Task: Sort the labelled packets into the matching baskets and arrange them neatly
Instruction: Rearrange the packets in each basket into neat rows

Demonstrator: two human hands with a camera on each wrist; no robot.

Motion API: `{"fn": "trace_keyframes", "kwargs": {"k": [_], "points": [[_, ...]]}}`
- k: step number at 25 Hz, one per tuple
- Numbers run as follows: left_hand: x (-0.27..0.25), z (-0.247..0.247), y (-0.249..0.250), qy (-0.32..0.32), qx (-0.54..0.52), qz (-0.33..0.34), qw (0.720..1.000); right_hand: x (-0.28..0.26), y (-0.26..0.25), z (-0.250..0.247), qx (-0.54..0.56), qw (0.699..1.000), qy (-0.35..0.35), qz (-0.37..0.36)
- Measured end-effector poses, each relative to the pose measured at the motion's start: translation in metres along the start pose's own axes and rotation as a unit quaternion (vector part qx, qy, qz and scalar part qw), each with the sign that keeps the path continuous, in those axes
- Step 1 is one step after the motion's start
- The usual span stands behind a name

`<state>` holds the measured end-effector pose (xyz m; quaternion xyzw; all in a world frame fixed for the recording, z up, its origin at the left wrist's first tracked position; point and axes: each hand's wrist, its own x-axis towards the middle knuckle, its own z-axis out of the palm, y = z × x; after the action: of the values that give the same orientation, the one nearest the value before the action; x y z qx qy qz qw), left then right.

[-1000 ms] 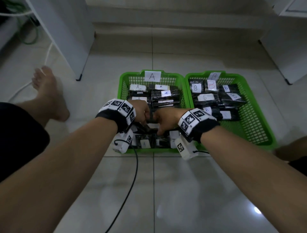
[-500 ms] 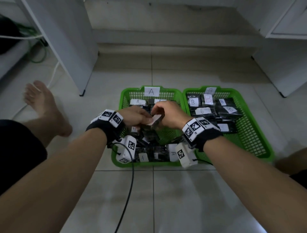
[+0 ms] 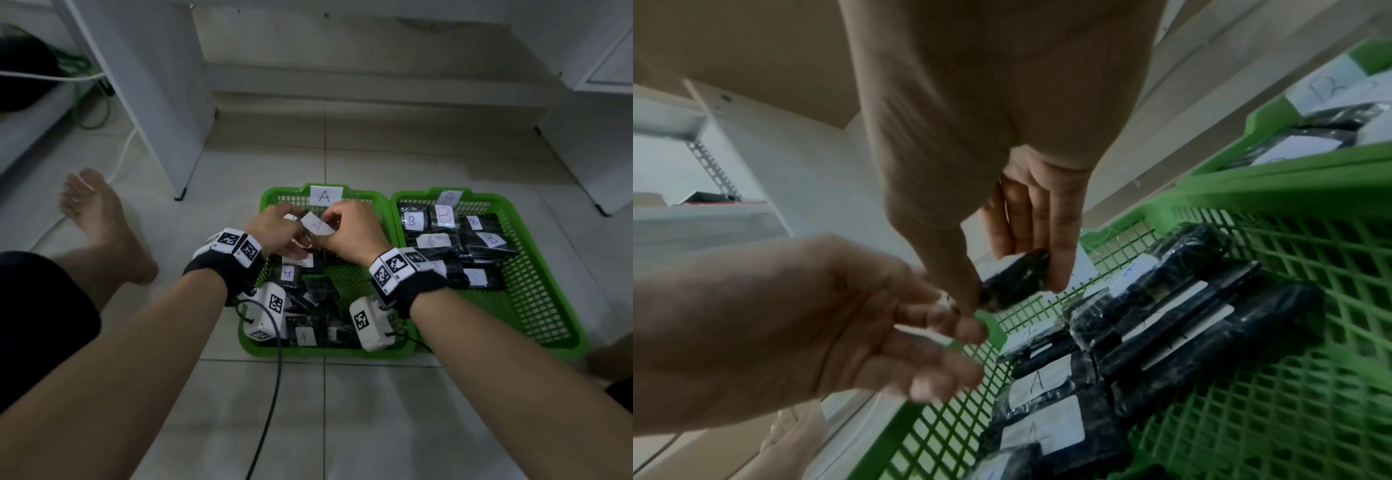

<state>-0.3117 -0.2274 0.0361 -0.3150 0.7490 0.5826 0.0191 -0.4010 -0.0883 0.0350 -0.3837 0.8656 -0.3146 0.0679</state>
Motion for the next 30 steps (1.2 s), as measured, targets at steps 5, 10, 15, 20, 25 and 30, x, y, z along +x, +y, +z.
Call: {"fn": "trace_keyframes", "kwargs": {"k": [5,10,15,20,25,30], "points": [[0.003,0.001,-0.028,-0.084,0.528,0.079,0.841,-0.005,0.013,0.004,-0.040,0.998,-0.039,0.039],[0.007,0.005,-0.046,-0.137,0.574,0.054,0.806,-0.011,0.026,-0.009,-0.028,0.996,-0.045,0.069],[-0.006,-0.015,-0.032,-0.043,0.489,0.135,0.861,-0.003,0.025,-0.019,-0.005,0.998,-0.017,0.068],[-0.007,-0.075,-0.008,0.193,0.272,0.089,0.939,0.023,0.000,0.017,-0.119,0.988,-0.095,-0.025],[0.003,-0.074,-0.018,0.232,0.216,0.073,0.946,0.045,-0.024,0.054,-0.251,0.944,-0.185,-0.108],[0.005,-0.070,-0.024,0.232,0.232,0.082,0.941,0.045,-0.019,0.060,-0.276,0.941,-0.168,-0.096]]}}
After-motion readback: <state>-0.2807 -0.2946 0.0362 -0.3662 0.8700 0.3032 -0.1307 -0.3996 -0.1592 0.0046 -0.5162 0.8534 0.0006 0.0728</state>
